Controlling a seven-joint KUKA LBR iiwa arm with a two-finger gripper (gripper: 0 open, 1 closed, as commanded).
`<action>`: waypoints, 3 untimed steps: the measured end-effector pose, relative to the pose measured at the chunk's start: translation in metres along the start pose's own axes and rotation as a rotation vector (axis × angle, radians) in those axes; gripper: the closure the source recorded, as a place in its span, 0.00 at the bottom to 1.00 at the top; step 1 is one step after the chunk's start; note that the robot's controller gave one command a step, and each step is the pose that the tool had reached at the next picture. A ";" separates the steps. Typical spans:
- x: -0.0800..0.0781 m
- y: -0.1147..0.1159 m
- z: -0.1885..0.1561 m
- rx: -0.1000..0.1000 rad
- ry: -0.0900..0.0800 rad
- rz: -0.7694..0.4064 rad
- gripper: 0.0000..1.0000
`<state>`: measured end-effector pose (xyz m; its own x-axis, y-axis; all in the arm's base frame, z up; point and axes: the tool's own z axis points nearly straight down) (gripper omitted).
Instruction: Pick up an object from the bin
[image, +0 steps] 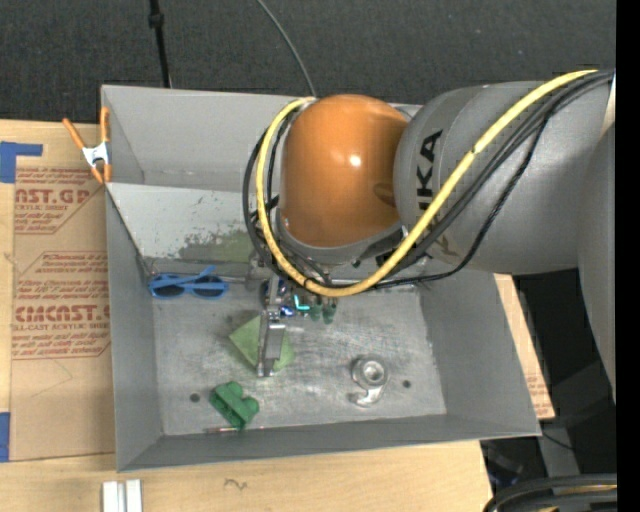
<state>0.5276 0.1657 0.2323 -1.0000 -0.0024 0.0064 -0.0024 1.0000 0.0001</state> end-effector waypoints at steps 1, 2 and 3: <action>-0.053 -0.047 0.162 -0.001 -0.015 -0.235 0.00; -0.046 -0.052 0.131 -0.001 -0.010 -0.076 0.00; -0.030 -0.045 0.133 -0.001 -0.006 0.117 0.00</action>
Offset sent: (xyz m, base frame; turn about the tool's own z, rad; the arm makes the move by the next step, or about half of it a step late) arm 0.0499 -0.0475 -0.1623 -0.2361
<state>0.5572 0.1210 0.0994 -0.9935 0.1141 0.0007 0.1141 0.9935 0.0009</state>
